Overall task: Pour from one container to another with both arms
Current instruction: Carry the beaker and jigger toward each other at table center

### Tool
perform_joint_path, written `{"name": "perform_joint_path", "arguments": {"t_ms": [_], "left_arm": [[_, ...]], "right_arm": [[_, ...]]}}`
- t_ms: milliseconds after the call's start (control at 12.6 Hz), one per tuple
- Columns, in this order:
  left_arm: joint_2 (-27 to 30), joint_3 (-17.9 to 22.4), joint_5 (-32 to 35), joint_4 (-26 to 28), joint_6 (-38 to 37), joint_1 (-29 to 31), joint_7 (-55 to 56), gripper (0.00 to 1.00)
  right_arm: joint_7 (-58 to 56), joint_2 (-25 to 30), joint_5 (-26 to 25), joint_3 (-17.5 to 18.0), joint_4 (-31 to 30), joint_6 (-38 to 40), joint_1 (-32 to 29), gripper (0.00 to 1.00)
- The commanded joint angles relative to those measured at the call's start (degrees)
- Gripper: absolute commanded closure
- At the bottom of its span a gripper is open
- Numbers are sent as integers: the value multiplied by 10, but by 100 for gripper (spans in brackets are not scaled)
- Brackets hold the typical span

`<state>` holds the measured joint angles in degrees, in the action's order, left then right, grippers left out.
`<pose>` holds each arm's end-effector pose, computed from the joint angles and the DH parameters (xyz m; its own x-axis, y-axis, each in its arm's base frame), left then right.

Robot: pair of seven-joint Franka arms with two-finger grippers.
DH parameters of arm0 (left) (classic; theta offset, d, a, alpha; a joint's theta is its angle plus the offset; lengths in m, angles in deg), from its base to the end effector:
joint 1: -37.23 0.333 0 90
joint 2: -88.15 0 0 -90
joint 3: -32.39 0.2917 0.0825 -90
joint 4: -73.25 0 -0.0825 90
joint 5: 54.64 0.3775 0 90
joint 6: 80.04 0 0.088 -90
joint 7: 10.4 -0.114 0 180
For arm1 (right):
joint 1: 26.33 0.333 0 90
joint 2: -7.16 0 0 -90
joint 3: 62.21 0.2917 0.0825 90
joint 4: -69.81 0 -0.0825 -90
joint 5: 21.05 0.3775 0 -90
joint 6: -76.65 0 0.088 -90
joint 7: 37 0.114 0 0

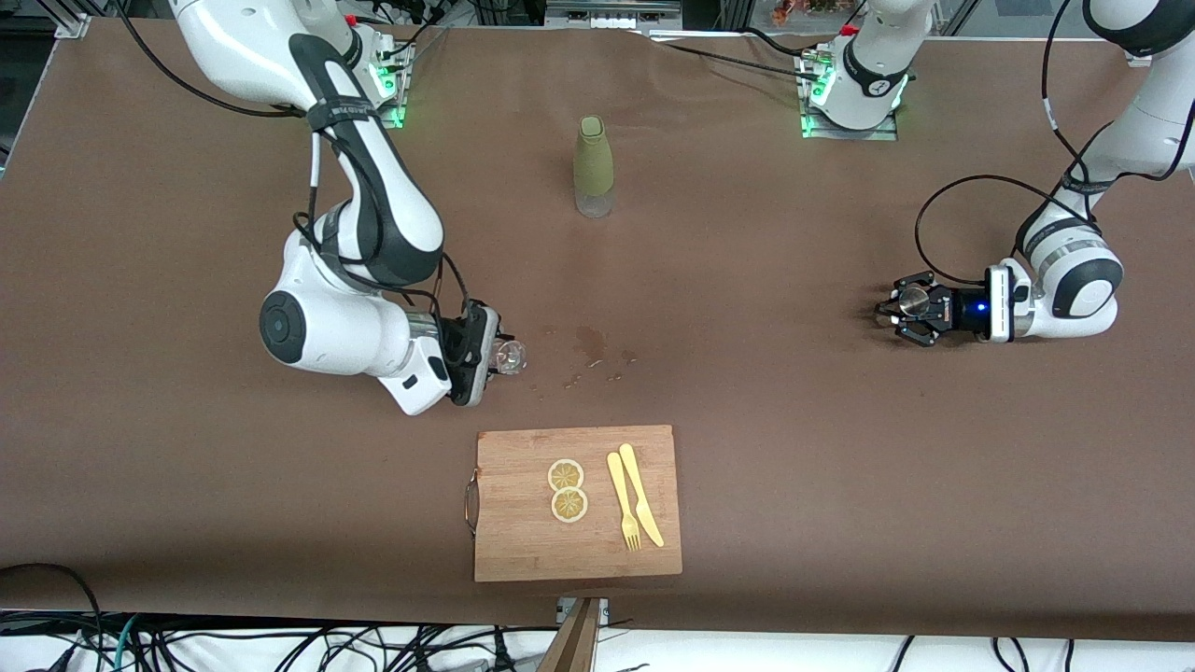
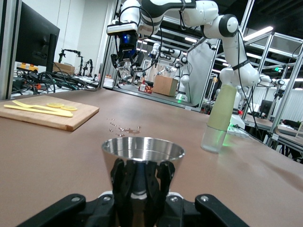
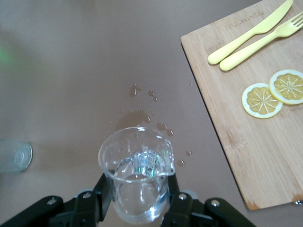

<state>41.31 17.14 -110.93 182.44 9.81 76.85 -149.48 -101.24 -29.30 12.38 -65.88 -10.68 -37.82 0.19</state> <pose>0.4905 0.1067 0.0868 0.2406 -0.0716 0.9680 -0.9704 0.0054 0.2416 0.6286 0.3138 0.3125 0.3246 0.8694 0.3725 0.9316 -0.2258 -0.2848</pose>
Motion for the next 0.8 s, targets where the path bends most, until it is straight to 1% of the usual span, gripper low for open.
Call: {"name": "perform_joint_path", "arguments": {"t_ms": [0, 239, 398, 716], "left_arm": [[18, -13, -34, 23, -2, -10, 7, 100], [16, -13, -71, 27, 4, -57, 1, 100], [16, -13, -98, 30, 22, -89, -1, 100], [19, -13, -163, 39, 52, -166, -2, 100]], "right_arm": [[38, -2, -20, 0, 22, -6, 10, 73], [62, -4, -33, -1, 30, -7, 17, 73], [86, -5, -45, -1, 33, -11, 22, 73], [128, -5, -70, 0, 36, -42, 33, 73]]}}
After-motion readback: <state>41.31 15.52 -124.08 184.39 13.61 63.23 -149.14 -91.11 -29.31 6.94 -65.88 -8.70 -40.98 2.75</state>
